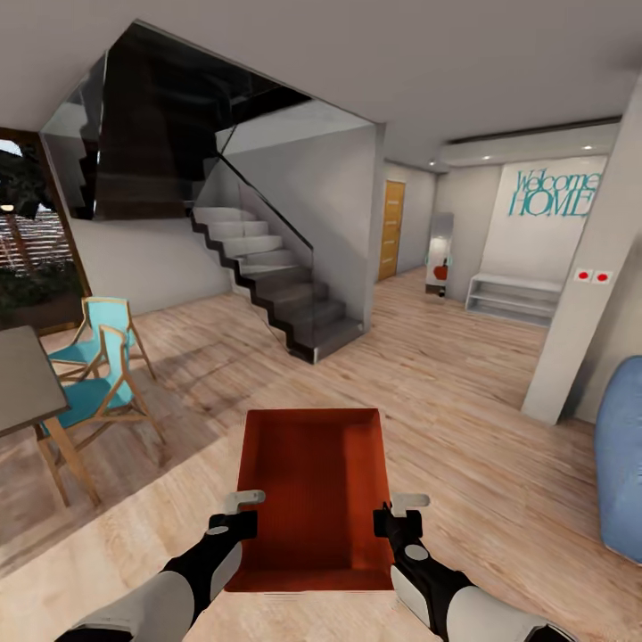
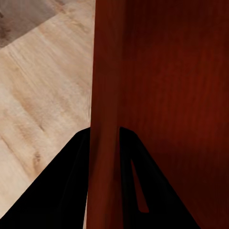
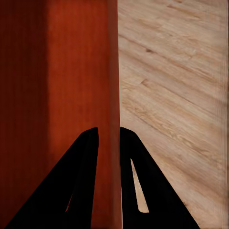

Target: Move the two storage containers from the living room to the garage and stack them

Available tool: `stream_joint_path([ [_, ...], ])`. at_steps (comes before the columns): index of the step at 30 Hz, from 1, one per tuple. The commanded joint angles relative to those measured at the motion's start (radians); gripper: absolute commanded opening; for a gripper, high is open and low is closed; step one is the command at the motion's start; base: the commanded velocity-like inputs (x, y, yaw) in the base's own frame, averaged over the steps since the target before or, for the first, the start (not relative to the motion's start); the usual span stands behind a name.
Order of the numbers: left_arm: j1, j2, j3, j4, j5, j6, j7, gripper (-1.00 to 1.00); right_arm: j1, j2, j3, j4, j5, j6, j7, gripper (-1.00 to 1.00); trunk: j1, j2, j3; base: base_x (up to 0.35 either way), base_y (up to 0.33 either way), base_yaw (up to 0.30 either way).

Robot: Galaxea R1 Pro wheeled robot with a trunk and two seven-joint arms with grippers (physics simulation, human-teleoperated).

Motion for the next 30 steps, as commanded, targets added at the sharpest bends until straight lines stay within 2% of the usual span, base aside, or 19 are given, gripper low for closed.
stream_joint_path([
  [1, 0.0, 0.027, 0.023, 0.001, 0.017, 0.001, 0.007, -1.0, -0.002, -0.011, -0.063, -0.005, -0.027, -0.009, 0.001, -1.0, 0.001, -0.001, -0.001, 0.321, 0.0, -0.281],
  [20, 0.0, 0.026, 0.022, 0.001, 0.017, 0.001, 0.007, -1.0, -0.002, -0.011, -0.063, -0.005, -0.027, -0.01, 0.003, -1.0, 0.001, -0.001, 0.014, 0.321, 0.0, -0.27],
  [30, 0.0, 0.026, 0.022, 0.0, 0.017, 0.001, 0.007, -1.0, -0.002, -0.011, -0.063, -0.005, -0.027, -0.009, 0.003, -1.0, 0.001, -0.001, 0.016, 0.321, 0.0, -0.037],
])
